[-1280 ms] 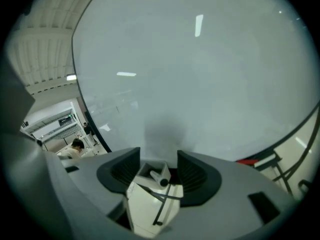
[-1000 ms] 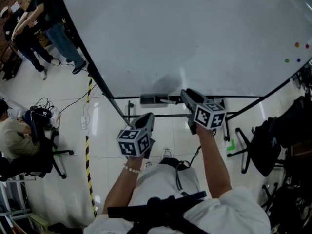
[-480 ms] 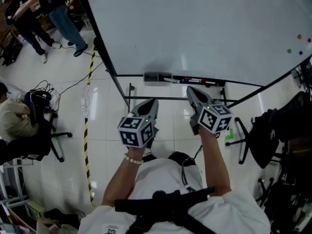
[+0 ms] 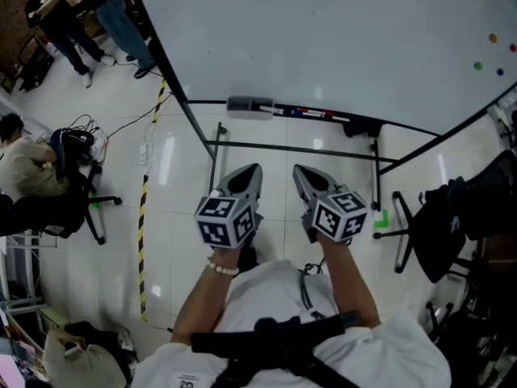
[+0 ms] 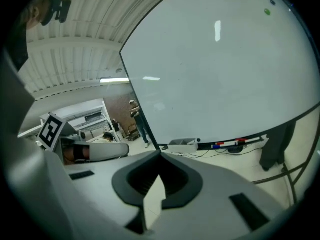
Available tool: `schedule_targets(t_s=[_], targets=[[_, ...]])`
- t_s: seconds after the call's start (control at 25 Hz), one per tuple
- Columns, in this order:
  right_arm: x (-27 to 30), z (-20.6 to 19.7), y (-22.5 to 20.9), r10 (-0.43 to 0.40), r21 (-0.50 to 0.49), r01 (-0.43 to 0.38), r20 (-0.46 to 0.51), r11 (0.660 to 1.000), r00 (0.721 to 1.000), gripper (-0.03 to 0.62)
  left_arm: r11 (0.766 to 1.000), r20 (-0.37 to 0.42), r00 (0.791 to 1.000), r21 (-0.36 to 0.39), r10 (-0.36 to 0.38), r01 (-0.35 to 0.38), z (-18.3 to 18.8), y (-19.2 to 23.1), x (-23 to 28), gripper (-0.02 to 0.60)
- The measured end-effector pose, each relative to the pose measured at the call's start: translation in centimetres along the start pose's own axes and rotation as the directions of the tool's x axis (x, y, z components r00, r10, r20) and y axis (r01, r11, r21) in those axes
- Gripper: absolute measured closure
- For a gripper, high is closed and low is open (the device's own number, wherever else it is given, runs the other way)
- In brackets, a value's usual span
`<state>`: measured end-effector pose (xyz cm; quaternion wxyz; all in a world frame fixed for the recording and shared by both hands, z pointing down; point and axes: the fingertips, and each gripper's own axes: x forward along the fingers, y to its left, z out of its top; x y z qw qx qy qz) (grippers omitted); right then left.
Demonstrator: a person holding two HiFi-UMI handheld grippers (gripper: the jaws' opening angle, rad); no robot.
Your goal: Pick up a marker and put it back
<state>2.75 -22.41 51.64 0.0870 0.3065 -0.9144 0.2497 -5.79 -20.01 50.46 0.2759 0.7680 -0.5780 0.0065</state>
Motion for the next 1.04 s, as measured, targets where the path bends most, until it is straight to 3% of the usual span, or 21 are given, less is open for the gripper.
schedule_targets(t_s=[0.4,0.64,1.04], targets=[[-8.9,-4.1,0.7,0.077,0.001,-0.077,-0.027,0.997,0.997,0.591,0.996,0.008,0.996,-0.003,0.094,-0.094,-6.1,-7.4,-5.4,0.589],[-11.5,-3.8,2.9,0.093,0.010,-0.093,0.006,0.996,0.996,0.592,0.997,0.002,0.997,0.015,0.075,-0.075,-7.0,-9.8,-7.6,0.589],[-12.0,-2.8,5.6,0.055,0.008,-0.056,0.051,0.998,0.997,0.592,0.999,0.002,0.999,0.022,0.040,-0.040,-6.4,-9.3,-9.9,0.589]])
